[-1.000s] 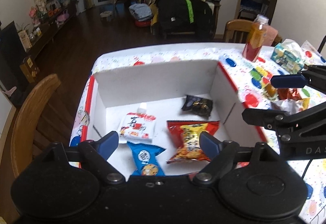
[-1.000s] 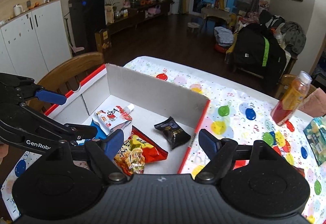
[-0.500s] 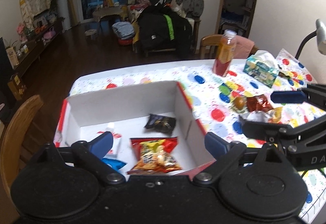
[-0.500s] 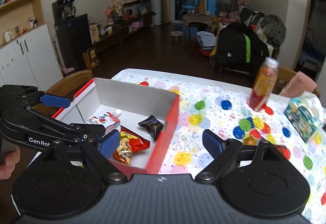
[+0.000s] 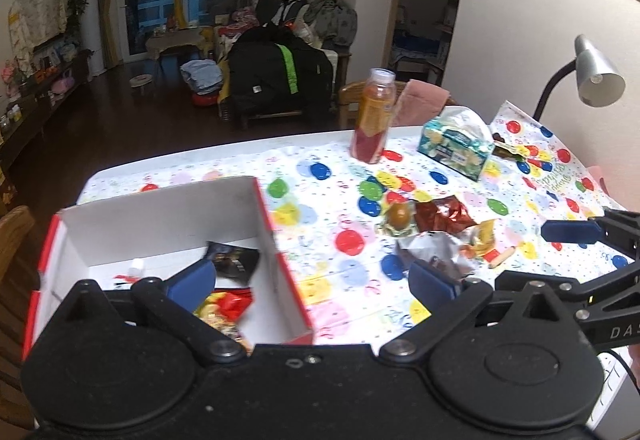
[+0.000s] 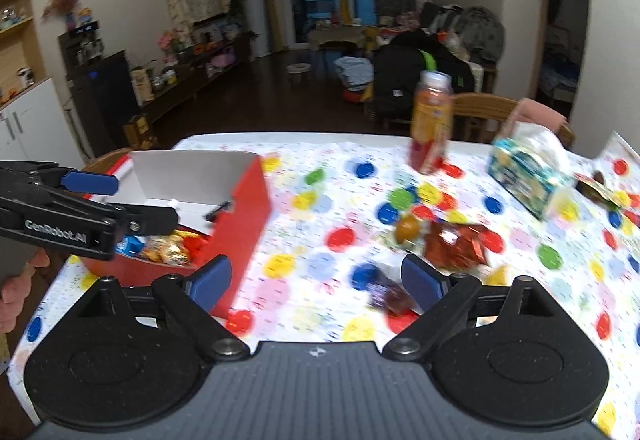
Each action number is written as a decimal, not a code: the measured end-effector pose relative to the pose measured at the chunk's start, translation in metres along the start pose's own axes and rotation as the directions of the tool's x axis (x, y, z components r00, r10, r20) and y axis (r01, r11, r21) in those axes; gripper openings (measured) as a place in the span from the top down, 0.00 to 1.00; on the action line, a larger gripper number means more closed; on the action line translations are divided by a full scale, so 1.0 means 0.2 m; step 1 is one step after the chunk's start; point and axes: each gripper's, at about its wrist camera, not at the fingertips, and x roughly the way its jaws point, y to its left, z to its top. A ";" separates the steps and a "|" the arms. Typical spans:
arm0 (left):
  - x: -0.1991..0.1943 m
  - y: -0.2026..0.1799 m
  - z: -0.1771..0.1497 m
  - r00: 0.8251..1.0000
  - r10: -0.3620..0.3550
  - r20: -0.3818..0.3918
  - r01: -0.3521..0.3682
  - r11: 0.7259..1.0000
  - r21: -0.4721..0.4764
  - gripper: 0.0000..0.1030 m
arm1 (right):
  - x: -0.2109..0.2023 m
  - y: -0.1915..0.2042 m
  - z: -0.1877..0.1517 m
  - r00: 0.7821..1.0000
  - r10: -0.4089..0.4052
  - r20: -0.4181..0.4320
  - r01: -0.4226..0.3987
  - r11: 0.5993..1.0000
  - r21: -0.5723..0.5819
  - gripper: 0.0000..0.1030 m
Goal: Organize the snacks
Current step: 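Move both tools back over the remaining snacks on the tablecloth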
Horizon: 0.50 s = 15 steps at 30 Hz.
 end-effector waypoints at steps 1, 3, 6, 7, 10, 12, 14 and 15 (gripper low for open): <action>0.01 -0.03 -0.01 1.000 -0.007 -0.002 0.007 1.000 0.004 0.00 | -0.01 -0.03 -0.02 1.000 -0.014 0.000 0.014 1.000 -0.002 0.10; 0.05 -0.09 -0.02 1.000 -0.028 -0.009 0.029 0.999 0.021 0.00 | -0.01 -0.09 -0.05 0.999 -0.042 -0.010 0.042 0.999 -0.015 0.10; 0.10 -0.18 -0.05 0.999 -0.046 -0.016 0.047 0.998 0.047 0.00 | -0.01 -0.18 -0.09 0.996 -0.081 -0.030 0.081 0.997 -0.011 0.10; 0.12 -0.21 -0.06 0.999 -0.048 -0.021 0.049 0.998 0.048 0.00 | -0.01 -0.22 -0.11 0.995 -0.088 -0.038 0.088 0.996 -0.005 0.10; 0.17 -0.28 -0.09 0.998 -0.063 -0.030 0.065 0.997 0.044 0.00 | 0.00 -0.32 -0.14 0.992 -0.113 -0.049 0.113 0.994 0.011 0.10; 0.21 -0.33 -0.11 0.996 -0.074 -0.043 0.076 0.996 0.044 0.00 | 0.02 -0.39 -0.16 0.990 -0.127 -0.060 0.129 0.991 0.026 0.10; 0.24 -0.37 -0.13 0.995 -0.084 -0.054 0.086 0.995 0.052 0.00 | 0.03 -0.46 -0.18 0.987 -0.140 -0.072 0.144 0.989 0.040 0.10; 0.25 -0.39 -0.14 0.995 -0.082 -0.057 0.085 0.995 0.056 0.00 | 0.04 -0.50 -0.19 0.986 -0.149 -0.081 0.154 0.987 0.053 0.10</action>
